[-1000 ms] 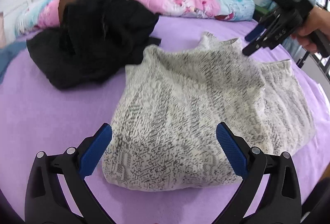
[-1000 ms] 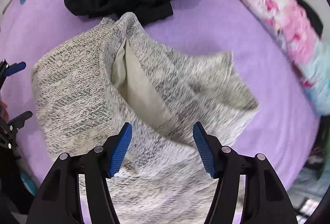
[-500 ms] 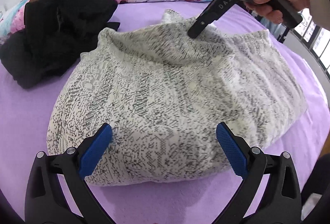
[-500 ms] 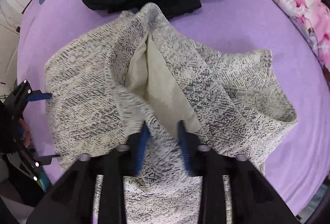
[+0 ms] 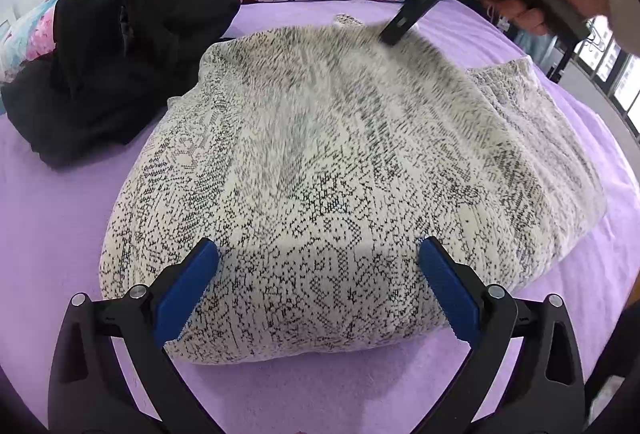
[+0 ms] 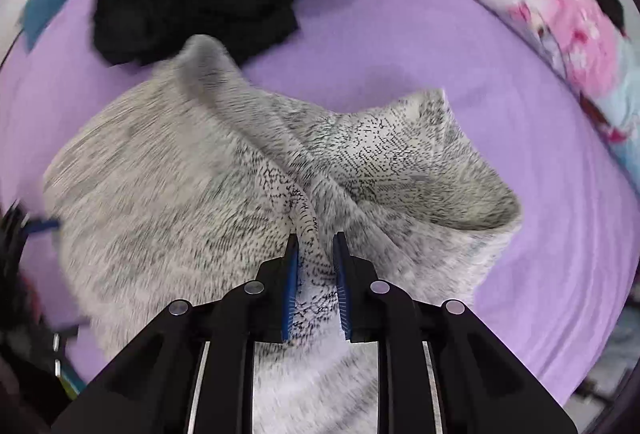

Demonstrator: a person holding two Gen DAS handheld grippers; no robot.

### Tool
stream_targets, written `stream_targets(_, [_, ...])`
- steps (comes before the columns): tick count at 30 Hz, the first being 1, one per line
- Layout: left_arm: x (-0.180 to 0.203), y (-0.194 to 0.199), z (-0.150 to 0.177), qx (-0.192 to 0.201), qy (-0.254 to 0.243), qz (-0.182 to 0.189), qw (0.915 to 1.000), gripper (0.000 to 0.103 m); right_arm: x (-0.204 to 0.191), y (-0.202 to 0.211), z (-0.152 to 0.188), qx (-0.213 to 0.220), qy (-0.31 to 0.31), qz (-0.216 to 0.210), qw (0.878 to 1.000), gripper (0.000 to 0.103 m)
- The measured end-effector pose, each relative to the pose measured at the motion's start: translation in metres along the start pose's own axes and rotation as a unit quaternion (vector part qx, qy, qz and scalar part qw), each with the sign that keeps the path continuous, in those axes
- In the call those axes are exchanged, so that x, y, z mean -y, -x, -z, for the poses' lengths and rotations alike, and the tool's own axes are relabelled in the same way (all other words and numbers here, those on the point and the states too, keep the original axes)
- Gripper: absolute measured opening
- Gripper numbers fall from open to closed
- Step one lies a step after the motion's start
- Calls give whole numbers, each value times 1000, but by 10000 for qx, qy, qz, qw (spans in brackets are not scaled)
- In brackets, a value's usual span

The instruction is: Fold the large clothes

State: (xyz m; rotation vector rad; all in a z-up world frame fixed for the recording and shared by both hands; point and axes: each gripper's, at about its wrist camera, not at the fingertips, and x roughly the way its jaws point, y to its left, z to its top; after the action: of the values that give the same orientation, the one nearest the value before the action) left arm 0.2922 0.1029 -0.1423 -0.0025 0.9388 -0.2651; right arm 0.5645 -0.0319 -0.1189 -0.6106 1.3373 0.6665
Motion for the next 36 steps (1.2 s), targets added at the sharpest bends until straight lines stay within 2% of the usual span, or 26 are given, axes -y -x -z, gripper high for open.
stream_targets(4, [2, -1, 2, -5, -67, -26, 10000, 97, -6, -53, -5, -428, -73, 330, 9985, 19])
stream_targets(8, [1, -1, 1, -24, -83, -20, 10000, 97, -5, -58, -4, -394, -159, 305, 9986, 22])
stream_targets(10, [1, -1, 1, -33, -85, -19, 10000, 97, -1, -42, 0, -203, -122, 335, 9992, 38])
stream_targets(11, [1, -1, 0, -39, -70, -18, 10000, 97, 2, -32, 3, -82, -102, 361, 9993, 52])
stream_targets(14, [-2, 0, -2, -45, 29, 32, 10000, 97, 23, 12, 18, 477, -237, 239, 9983, 58])
stream_targets(16, [-3, 1, -4, -43, 64, 52, 10000, 97, 45, 32, 33, 578, -356, 197, 9975, 58])
stream_targets(18, [-4, 2, -5, -29, 83, 62, 9999, 97, 64, 42, 48, 503, -369, 403, 9972, 58])
stream_targets(21, [-3, 3, -6, -20, 92, 77, 9999, 97, 94, 46, 78, 323, -498, 467, 9971, 58])
stream_targets(27, [1, 4, -6, 0, 31, 38, 10000, 97, 127, 22, 127, -467, -115, 799, 9956, 57])
stream_targets(32, [5, 0, -7, -14, 8, 18, 10000, 97, 142, 16, 144, -744, 66, 750, 9944, 55])
stream_targets(36, [4, -1, -6, -21, -24, 15, 10000, 97, 146, 14, 148, -788, 166, 683, 9944, 55])
